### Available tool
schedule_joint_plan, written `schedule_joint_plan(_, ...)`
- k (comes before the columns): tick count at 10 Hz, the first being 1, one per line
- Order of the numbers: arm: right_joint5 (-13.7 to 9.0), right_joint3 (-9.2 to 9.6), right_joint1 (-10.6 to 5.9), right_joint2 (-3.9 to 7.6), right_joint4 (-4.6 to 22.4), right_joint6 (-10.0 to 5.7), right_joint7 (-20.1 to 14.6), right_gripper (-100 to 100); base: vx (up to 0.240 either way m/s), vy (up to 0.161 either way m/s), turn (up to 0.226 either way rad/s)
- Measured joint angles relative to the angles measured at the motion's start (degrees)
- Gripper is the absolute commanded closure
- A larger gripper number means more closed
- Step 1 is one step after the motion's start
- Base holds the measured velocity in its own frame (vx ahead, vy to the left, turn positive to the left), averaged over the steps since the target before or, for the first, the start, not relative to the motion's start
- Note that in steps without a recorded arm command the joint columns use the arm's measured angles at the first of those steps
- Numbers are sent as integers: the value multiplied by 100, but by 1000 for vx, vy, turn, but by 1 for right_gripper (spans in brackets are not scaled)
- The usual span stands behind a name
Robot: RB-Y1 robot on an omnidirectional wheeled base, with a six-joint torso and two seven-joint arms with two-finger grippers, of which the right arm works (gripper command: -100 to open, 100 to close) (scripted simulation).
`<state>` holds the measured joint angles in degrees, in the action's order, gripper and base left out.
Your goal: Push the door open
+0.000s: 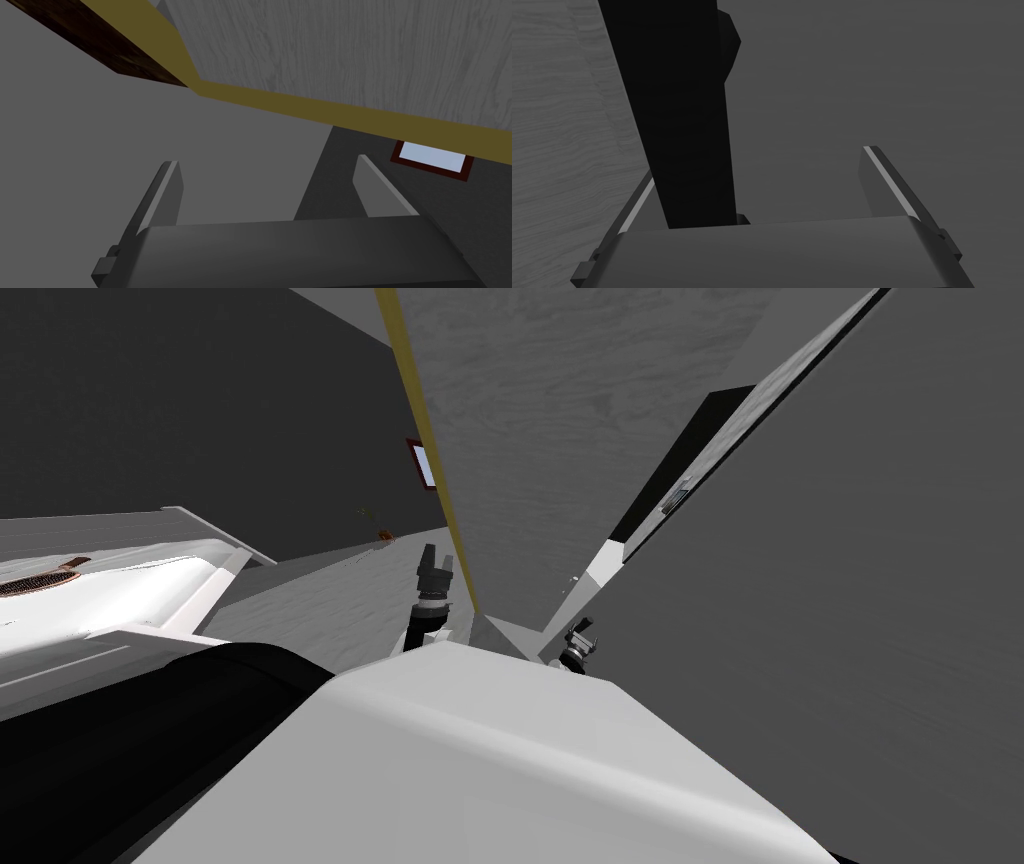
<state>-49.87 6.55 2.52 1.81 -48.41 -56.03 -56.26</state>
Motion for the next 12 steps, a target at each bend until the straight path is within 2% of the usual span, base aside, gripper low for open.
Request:
schedule_joint_plan(2,17,11,-87,24,184,-92,-111,100,24,-43,77)
schedule_joint_plan(3,-23,-6,-98,-23,267,-192,-113,100,52,-112,140)
schedule_joint_plan(4,-80,-47,-164,-57,360,-266,-96,100,19,-60,11)
schedule_joint_plan(5,-97,-74,-328,-69,571,-373,-144,100,3,-8,0)
schedule_joint_plan(6,-107,-80,-218,-54,350,-319,-89,100,-1,21,-19)
schedule_joint_plan(8,-108,-82,-228,-26,351,-307,-116,100,-16,0,7)
schedule_joint_plan(11,-143,-106,-174,-23,183,-183,-18,100,0,5,-1)
schedule_joint_plan(12,-134,-105,-243,-36,308,-217,-41,100,13,-8,-9)
